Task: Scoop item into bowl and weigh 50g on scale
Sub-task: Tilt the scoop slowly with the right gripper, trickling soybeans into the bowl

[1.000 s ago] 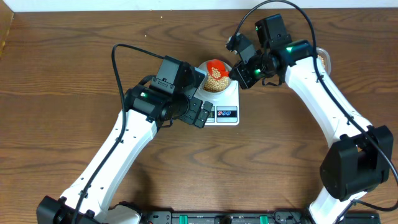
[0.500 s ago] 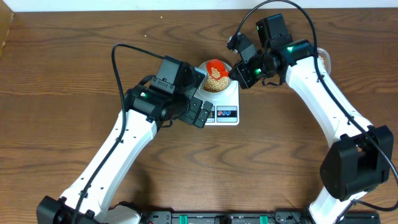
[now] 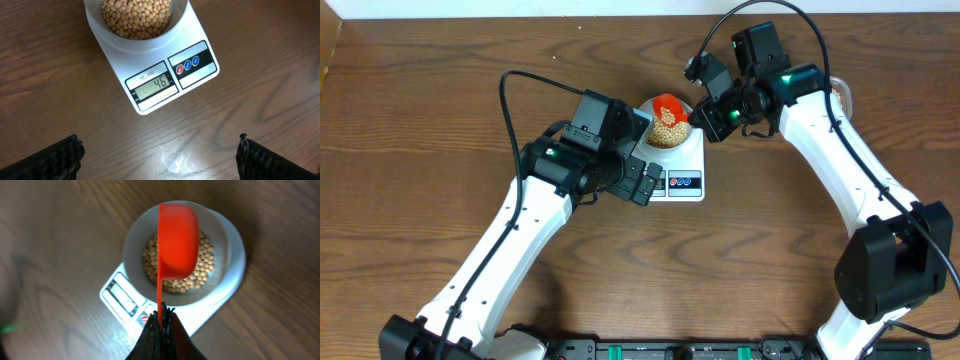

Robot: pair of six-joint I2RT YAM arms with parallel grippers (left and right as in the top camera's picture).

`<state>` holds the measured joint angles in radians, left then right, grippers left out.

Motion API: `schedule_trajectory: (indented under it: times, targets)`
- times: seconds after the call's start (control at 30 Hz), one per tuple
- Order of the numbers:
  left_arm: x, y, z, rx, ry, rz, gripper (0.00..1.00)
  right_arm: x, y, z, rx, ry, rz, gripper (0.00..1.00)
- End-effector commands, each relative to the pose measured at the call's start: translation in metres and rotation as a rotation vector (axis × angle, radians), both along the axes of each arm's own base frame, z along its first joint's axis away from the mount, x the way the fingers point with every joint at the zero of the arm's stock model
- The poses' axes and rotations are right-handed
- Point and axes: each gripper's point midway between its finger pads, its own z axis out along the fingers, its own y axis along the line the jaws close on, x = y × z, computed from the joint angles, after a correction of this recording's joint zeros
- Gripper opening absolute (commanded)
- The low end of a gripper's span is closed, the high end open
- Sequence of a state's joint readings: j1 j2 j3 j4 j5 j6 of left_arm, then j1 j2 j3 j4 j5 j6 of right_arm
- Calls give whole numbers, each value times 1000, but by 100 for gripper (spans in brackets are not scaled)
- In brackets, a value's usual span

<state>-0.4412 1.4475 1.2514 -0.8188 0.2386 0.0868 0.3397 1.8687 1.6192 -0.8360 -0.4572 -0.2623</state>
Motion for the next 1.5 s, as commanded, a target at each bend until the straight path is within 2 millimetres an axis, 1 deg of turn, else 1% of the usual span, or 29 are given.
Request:
schedule_trajectory:
  times: [0.0, 0.27, 0.8, 1.47]
  targets:
    - [-2, -1, -3, 1, 9, -19, 100, 4, -3, 15, -46, -81, 0, 1]
    - [-2, -1, -3, 1, 9, -19, 100, 2, 3, 14, -72, -103, 31, 1]
    - [-2, -1, -3, 1, 9, -19, 100, 2, 3, 14, -96, -147, 99, 1]
    - [-2, -1, -3, 1, 9, -19, 100, 3, 3, 14, -108, -180, 139, 1]
